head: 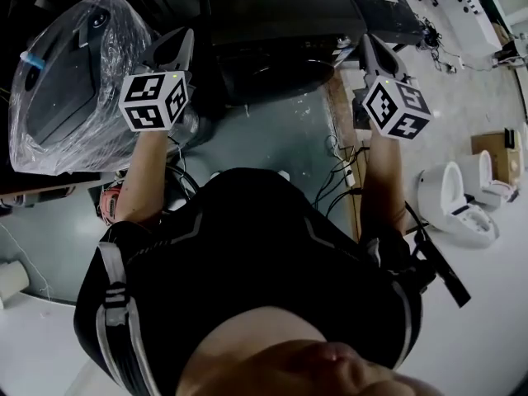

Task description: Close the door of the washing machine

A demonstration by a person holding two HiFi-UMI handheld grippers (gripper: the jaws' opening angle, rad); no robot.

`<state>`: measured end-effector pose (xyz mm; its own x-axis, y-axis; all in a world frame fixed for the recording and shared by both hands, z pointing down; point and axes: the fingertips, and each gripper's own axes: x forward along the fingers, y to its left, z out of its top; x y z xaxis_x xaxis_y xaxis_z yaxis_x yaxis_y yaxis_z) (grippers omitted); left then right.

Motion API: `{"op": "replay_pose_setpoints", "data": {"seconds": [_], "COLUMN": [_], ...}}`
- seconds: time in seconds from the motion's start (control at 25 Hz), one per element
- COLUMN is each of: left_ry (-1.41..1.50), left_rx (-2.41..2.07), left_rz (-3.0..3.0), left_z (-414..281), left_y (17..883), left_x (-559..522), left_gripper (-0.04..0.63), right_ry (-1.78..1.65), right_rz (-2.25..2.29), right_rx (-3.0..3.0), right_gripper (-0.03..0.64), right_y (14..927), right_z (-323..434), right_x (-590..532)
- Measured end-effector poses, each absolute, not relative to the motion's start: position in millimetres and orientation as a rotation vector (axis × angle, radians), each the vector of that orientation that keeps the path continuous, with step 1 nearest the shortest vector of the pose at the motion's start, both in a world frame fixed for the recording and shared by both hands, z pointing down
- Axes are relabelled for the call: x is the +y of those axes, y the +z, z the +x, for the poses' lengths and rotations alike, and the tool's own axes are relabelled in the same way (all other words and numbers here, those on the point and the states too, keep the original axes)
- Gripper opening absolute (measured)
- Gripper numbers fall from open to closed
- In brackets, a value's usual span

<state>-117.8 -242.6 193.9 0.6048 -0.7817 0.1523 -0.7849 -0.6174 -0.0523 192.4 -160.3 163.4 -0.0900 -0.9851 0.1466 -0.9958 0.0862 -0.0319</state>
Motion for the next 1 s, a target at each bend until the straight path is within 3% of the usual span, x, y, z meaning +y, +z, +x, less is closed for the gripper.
{"op": "replay_pose_setpoints", "data": {"seconds": [0.56, 1.0], "left_ry": [0.198, 0.171], "left_rx": [-1.481, -1.496], "left_rz": [2.815, 2.778], "left_z": [-179, -189], "left_y": [162, 168], "left_x": [-255, -256], "left_gripper": [0.005, 0.005], "right_ry": [0.123, 0.127], "right_rz": [1.999, 2.045], "right_rx": [-2.294, -2.254], "right_gripper": [0.003, 0.003], "right_y": [135, 131], "right_z": [137, 143], "right_x": [-174, -175]}}
